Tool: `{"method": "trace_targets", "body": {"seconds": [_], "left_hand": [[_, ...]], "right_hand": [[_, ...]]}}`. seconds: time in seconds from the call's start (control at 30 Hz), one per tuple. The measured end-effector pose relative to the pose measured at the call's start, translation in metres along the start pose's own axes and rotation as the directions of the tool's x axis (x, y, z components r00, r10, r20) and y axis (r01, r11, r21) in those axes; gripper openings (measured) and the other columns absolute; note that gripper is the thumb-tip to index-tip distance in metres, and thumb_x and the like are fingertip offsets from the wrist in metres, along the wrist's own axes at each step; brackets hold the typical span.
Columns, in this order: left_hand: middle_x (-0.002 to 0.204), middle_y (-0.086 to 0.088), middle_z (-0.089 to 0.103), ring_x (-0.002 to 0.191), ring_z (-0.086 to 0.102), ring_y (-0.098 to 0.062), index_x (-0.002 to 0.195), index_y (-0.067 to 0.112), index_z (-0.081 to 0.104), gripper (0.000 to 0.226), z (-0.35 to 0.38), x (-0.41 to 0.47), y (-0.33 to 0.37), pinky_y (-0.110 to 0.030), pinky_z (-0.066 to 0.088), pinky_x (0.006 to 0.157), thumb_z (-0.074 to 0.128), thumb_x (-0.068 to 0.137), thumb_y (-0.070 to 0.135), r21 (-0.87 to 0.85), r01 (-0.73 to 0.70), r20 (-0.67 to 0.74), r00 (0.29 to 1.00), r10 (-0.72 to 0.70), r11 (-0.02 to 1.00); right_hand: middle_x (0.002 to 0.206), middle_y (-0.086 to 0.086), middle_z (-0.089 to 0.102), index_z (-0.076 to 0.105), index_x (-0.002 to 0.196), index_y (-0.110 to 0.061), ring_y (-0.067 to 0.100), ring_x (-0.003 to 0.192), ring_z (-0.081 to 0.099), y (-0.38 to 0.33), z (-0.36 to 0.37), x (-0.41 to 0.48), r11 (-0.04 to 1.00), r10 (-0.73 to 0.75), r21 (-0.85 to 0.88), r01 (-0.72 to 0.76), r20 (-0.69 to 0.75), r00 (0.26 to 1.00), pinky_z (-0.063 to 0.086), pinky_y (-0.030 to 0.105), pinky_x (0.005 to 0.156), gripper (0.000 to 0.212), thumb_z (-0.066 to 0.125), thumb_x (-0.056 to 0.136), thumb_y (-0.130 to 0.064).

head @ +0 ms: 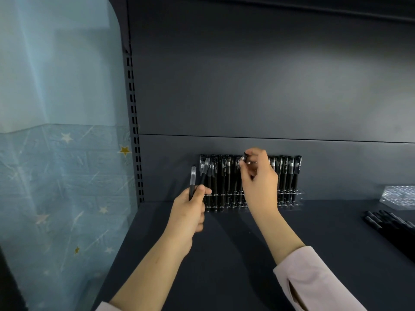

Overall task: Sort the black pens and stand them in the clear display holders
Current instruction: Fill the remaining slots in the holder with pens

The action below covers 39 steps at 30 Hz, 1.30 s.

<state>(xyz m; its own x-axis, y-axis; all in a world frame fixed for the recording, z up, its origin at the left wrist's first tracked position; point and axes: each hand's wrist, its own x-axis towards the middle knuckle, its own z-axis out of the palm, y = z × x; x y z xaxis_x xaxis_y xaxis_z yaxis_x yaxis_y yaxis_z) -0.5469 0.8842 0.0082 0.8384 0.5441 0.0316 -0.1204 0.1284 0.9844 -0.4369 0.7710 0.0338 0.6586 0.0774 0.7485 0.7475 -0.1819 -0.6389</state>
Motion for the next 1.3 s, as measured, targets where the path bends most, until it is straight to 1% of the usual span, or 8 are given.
{"method": "trace_targets", "body": {"seconds": [0.13,0.27,0.6,0.77,1.0,1.1,1.2,1.3], "left_hand": [[0.047,0.01,0.031,0.039,0.022,-0.005,0.095,0.015,0.063,0.024,0.001,0.0,0.001,-0.019,0.019,0.035,0.048,0.101,0.032,0.007,-0.004,0.001,1.0,0.004,1.0],[0.047,0.01,0.03,0.038,0.022,-0.005,0.094,0.015,0.062,0.024,0.002,-0.001,0.001,-0.019,0.019,0.035,0.048,0.101,0.034,0.008,-0.003,0.001,1.0,0.003,1.0],[0.049,0.01,0.029,0.04,0.022,-0.005,0.092,0.016,0.062,0.024,0.003,-0.003,0.003,-0.019,0.02,0.036,0.049,0.101,0.035,0.022,0.001,0.037,0.999,-0.002,1.0],[0.05,0.009,0.029,0.042,0.021,-0.007,0.094,0.016,0.061,0.024,0.005,-0.005,0.003,-0.019,0.02,0.036,0.049,0.101,0.035,0.058,-0.011,0.103,0.995,0.005,0.998],[0.052,0.008,0.027,0.042,0.019,-0.007,0.1,0.015,0.061,0.026,0.005,-0.006,0.002,-0.019,0.019,0.036,0.048,0.101,0.037,0.12,-0.003,0.185,0.982,-0.019,0.993],[0.052,0.008,0.028,0.042,0.02,-0.007,0.103,0.015,0.062,0.029,0.007,-0.006,0.004,-0.019,0.019,0.036,0.049,0.1,0.04,0.119,-0.007,0.202,0.979,-0.017,0.993],[0.052,0.009,0.029,0.042,0.021,-0.007,0.11,0.012,0.056,0.036,0.007,-0.006,0.005,-0.02,0.019,0.037,0.049,0.098,0.045,0.13,-0.002,0.164,0.986,-0.02,0.992],[0.052,0.01,0.03,0.043,0.022,-0.006,0.11,0.015,0.05,0.042,0.004,-0.005,0.004,-0.019,0.021,0.037,0.045,0.095,0.055,0.14,0.03,0.104,0.994,-0.045,0.99]], "right_hand": [[0.101,-0.004,0.062,0.058,0.118,-0.018,0.01,0.084,0.06,0.01,0.005,0.0,0.975,-0.128,-0.168,0.145,0.11,0.986,0.054,0.027,0.077,0.024,0.058,0.094,-0.016],[0.111,-0.002,0.056,0.057,0.129,-0.018,0.011,0.09,0.054,0.019,0.009,-0.001,0.961,-0.108,-0.226,0.159,0.223,0.969,0.047,0.022,0.081,0.033,0.055,0.096,-0.017],[0.09,-0.011,0.064,0.066,0.106,-0.022,-0.001,0.076,0.055,-0.008,0.002,0.006,0.991,0.114,0.049,-0.123,0.169,0.979,0.044,0.012,0.07,0.015,0.057,0.095,-0.027],[0.091,0.002,0.07,0.065,0.105,-0.017,0.007,0.078,0.064,-0.019,0.002,0.003,0.875,0.257,0.29,-0.387,0.397,0.881,0.054,0.023,0.071,0.017,0.064,0.091,-0.026],[0.085,0.007,0.071,0.05,0.111,-0.01,0.014,0.074,0.065,-0.015,-0.001,0.003,0.675,0.351,0.437,-0.595,0.518,0.78,0.054,0.024,0.068,0.025,0.064,0.09,-0.009],[0.088,0.013,0.07,0.048,0.111,-0.013,0.017,0.078,0.066,-0.018,-0.001,0.005,0.718,0.335,0.467,-0.515,0.417,0.845,0.054,0.026,0.075,0.028,0.064,0.089,-0.005],[0.086,0.009,0.07,0.048,0.107,-0.018,0.021,0.08,0.066,-0.016,-0.005,0.011,0.784,0.33,0.496,-0.372,0.173,0.928,0.055,0.031,0.081,0.024,0.061,0.091,-0.005],[0.089,0.01,0.068,0.046,0.106,-0.024,0.014,0.074,0.062,-0.008,-0.014,0.015,0.935,0.226,0.299,-0.193,-0.081,0.971,0.05,0.021,0.07,0.023,0.059,0.093,-0.01]]}}
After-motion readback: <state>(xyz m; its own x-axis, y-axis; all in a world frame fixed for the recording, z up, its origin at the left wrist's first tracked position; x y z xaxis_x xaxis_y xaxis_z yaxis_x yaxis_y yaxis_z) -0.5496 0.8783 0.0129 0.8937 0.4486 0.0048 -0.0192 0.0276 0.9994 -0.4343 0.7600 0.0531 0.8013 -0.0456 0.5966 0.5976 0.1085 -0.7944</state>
